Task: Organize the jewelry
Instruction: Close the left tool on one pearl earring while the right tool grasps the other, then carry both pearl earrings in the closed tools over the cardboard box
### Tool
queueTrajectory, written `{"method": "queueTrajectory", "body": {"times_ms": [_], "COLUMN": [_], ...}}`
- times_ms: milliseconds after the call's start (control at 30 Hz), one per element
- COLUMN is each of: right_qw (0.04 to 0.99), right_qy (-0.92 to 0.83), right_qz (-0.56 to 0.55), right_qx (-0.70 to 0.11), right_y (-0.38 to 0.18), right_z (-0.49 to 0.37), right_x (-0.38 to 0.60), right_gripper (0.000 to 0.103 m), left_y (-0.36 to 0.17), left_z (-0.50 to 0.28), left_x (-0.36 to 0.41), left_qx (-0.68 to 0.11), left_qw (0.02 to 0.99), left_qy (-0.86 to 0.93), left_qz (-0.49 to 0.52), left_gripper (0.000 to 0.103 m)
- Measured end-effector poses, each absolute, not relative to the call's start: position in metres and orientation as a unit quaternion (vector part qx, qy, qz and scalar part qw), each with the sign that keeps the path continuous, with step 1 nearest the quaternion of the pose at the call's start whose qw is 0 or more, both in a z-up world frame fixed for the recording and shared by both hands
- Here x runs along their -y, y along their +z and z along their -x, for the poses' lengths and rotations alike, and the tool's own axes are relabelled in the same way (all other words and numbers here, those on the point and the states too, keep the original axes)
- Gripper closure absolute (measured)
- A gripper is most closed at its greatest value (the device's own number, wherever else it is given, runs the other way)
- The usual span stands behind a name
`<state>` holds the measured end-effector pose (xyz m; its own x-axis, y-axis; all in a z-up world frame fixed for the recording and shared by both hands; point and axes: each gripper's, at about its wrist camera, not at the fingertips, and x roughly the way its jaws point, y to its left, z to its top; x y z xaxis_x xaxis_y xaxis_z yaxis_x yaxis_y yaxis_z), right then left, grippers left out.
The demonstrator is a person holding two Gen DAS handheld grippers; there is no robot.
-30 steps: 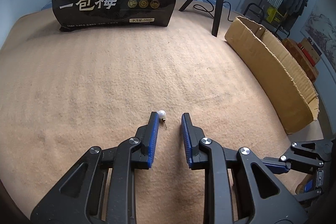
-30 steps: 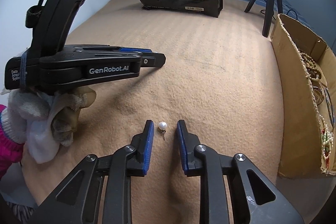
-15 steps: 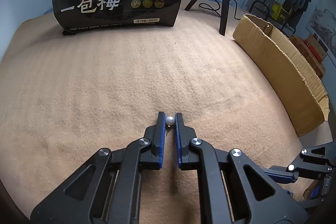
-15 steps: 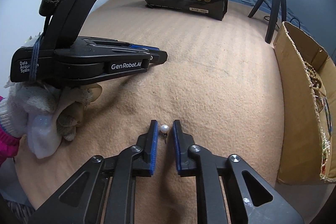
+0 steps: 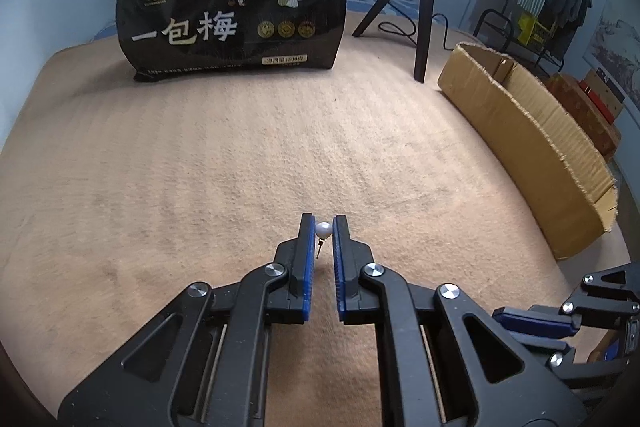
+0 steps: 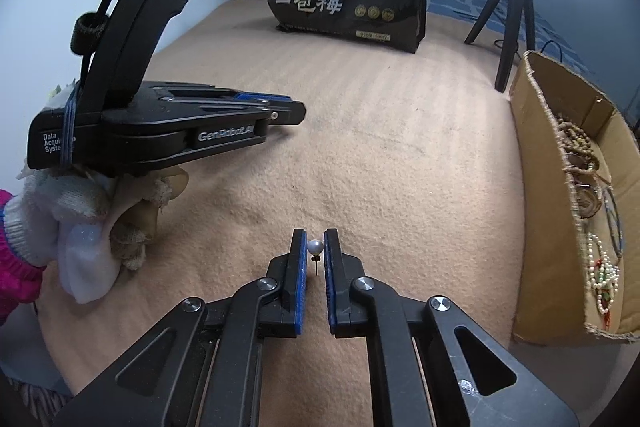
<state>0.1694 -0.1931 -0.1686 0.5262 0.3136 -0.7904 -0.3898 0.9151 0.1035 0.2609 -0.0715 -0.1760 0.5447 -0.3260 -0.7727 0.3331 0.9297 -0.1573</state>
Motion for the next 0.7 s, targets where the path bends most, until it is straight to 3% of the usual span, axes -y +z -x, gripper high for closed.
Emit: {"method": "queueTrajectory", "body": {"times_ms": [700], "right_qw": [0.907], "right_qy": [0.149], "right_qz": [0.008], "right_qx": [-0.393], "right_y": [-0.116], "right_z": [-0.144], "right_x": [0.281], "right_gripper": [0.096], "left_y": [-0.114], "left_z": [-0.227], "left_x": [0.118], "left_qx": [-0.397], "left_qw": [0.887], "left_qy": [-0.236], "left_qz": [0.009], "left_gripper": [0.096]}}
